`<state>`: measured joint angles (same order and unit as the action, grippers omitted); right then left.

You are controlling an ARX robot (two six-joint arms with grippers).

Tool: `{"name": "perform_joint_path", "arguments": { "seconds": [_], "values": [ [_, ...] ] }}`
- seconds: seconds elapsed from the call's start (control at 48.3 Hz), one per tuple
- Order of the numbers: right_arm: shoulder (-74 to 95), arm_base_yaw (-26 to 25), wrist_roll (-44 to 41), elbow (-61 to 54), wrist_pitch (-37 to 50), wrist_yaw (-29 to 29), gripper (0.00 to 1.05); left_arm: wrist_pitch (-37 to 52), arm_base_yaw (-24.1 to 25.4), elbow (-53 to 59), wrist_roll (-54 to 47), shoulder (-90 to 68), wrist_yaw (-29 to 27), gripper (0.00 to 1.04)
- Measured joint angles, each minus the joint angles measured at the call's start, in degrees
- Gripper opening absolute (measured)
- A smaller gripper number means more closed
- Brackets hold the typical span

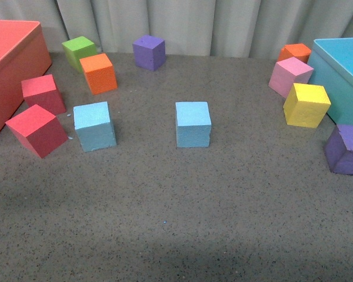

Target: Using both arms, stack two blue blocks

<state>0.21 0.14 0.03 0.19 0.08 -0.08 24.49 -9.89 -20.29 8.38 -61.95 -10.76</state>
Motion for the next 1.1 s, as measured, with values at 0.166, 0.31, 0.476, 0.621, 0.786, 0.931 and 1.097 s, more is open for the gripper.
{"name": "perform_joint_path", "arguments": {
  "seconds": [0.166,0.31,0.476,0.621,0.786,0.931,1.097],
  "values": [
    [0.0,0.0,0.0,0.0,0.0,0.0,0.95,-5.2,-2.3,-15.7,5.0,-25.6,1.6,0.98],
    [0.0,0.0,0.0,0.0,0.0,0.0,0.95,-17.0,-2.7,-34.2,10.5,-43.5,1.4,0.98],
    [0.0,0.0,0.0,0.0,0.0,0.0,0.95,-27.6,-2.6,-46.9,16.6,-55.0,0.5,0.98],
    [0.0,0.0,0.0,0.0,0.0,0.0,0.95,-31.0,-2.7,-50.1,20.1,-57.5,3.3,0.98],
    [0.0,0.0,0.0,0.0,0.0,0.0,0.95,-34.6,-2.9,-53.6,21.3,-61.0,2.4,0.98],
    [0.0,0.0,0.0,0.0,0.0,0.0,0.95,-35.9,-3.2,-56.0,21.7,-64.4,2.8,0.98],
    [0.0,0.0,0.0,0.0,0.0,0.0,0.95,-37.0,-4.1,-58.2,21.6,-66.3,2.6,0.91]
  ]
}}
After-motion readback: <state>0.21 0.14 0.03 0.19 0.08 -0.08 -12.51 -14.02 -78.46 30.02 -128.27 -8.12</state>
